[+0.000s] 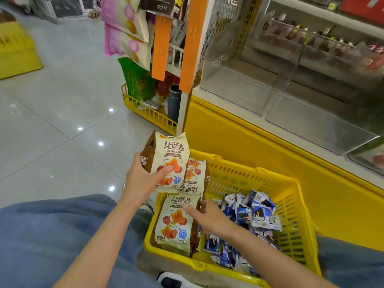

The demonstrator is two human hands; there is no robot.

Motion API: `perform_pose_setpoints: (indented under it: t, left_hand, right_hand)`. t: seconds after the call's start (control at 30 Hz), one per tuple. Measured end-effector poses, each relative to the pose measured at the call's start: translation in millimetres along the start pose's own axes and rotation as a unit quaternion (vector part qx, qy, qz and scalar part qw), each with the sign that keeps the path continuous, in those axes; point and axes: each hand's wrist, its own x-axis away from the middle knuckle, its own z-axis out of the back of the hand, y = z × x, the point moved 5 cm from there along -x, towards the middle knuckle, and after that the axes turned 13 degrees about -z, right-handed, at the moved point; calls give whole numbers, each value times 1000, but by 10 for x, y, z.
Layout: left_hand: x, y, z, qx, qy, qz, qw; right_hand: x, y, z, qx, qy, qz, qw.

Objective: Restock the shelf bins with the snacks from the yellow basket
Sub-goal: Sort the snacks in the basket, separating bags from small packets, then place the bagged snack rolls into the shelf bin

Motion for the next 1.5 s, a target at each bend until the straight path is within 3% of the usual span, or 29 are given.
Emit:
perform_pose_setpoints:
  t: [0.13, 0.27, 0.37, 0.63, 0.77, 1.07, 1.17, 1.3, 1.4, 1.5]
  left_hand:
    - [26, -3, -47, 4, -4, 5, 1000]
    - [43, 45, -73, 8, -4, 1, 1000]
    - [49, 103, -83, 32, 4, 0, 999]
    - [46, 341, -196, 66, 33, -1, 997]
    - [8, 502, -350, 82, 53, -2, 995]
    - [66, 1038, -1163, 79, -69, -53, 993]
    - [67, 1208, -1348, 52, -99, -83, 990]
    - [-99, 1529, -1505, 7, -113, -143, 983]
    - [-351, 1764, -1576, 7, -112, -162, 980]
    - [-601, 1933, -1664, 0, -123, -174, 977]
  right_hand:
    - [-160, 107, -151, -37, -16, -55, 998]
    - [-209, 128, -109, -156, -48, -97, 982]
    - [-180, 161, -15, -131, -52, -105, 984]
    - [180, 291, 622, -237, -99, -20, 966]
    - [409, 408, 1193, -299, -73, 35, 951]
    - [607, 520, 2009, -453, -35, 82, 887]
    - [629, 532, 2129, -419, -38, 35, 906]
    - [691, 495, 2424, -340, 2, 31, 940]
    - [842, 402, 2828, -334, 98, 90, 933]
    - [1049, 196, 3278, -343, 205, 157, 903]
